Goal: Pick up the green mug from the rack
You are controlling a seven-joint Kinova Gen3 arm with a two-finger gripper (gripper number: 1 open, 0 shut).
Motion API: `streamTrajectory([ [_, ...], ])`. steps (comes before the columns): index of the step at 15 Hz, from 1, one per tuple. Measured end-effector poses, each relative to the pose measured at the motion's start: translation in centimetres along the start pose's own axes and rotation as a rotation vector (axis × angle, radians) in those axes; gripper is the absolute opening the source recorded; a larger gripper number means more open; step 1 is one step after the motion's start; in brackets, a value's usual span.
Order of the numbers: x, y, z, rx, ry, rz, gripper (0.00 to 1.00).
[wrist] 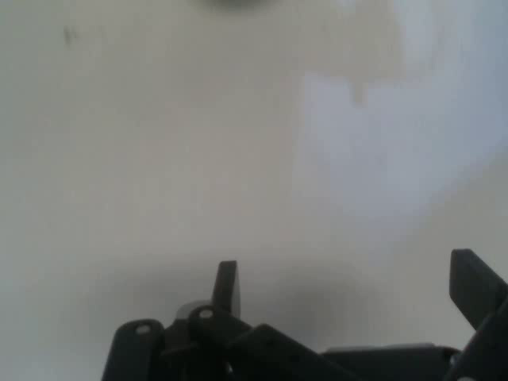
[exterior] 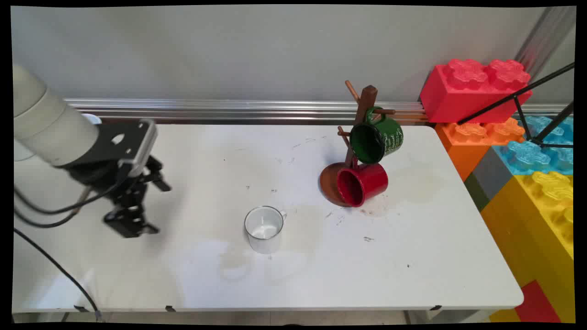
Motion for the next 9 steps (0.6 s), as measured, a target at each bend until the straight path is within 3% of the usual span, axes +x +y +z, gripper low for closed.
streamTrajectory([
  [2, 1.1, -0.8, 0.0, 0.003, 0.067, -0.039, 1.0],
  [5, 3.6, -2.7, -0.3, 0.012, 0.205, -0.098, 1.0],
  [6, 4.9, -3.5, -0.5, 0.011, 0.275, -0.12, 1.0],
  [9, 7.4, -5.0, -0.9, 0.01, 0.394, -0.153, 1.0],
])
